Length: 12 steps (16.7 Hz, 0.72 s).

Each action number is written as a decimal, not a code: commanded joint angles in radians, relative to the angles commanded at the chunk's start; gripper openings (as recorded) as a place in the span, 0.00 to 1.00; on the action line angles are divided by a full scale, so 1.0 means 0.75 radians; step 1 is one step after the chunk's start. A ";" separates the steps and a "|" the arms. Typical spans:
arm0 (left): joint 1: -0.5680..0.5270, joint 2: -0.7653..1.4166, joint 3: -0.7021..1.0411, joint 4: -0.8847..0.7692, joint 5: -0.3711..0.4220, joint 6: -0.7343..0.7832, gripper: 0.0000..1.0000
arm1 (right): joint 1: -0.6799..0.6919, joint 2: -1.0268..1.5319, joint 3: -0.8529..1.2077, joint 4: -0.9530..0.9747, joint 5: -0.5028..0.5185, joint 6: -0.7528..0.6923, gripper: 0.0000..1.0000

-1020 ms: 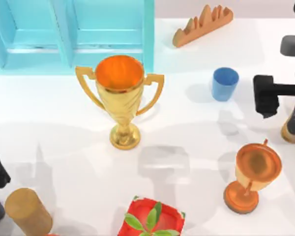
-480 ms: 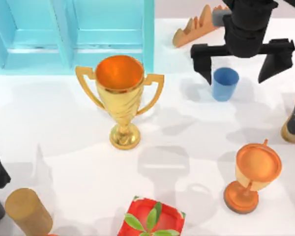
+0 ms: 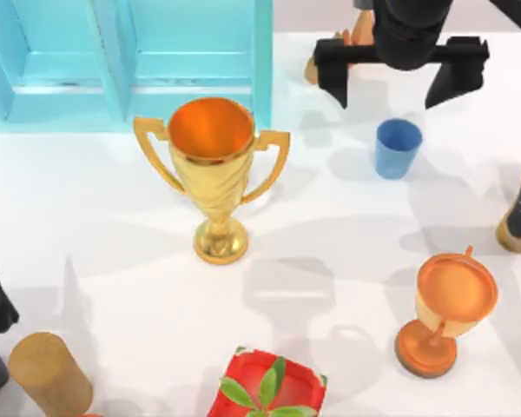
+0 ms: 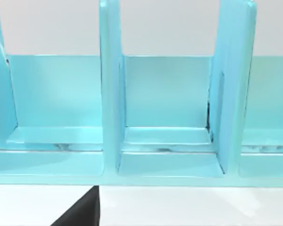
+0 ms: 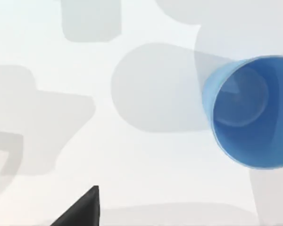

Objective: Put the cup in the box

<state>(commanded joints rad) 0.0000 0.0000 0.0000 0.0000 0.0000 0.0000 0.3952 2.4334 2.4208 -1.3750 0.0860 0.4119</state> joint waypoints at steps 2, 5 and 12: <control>0.000 0.000 0.000 0.000 0.000 0.000 1.00 | 0.000 0.000 0.000 0.000 0.000 0.000 1.00; 0.000 0.000 0.000 0.000 0.000 0.000 1.00 | 0.004 -0.003 -0.007 0.004 0.000 0.000 1.00; 0.000 0.000 0.000 0.000 0.000 0.000 1.00 | -0.014 0.078 -0.251 0.343 -0.002 -0.014 1.00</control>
<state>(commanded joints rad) 0.0000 0.0000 0.0000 0.0000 0.0000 0.0000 0.3845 2.4920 2.2324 -1.1179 0.0849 0.4017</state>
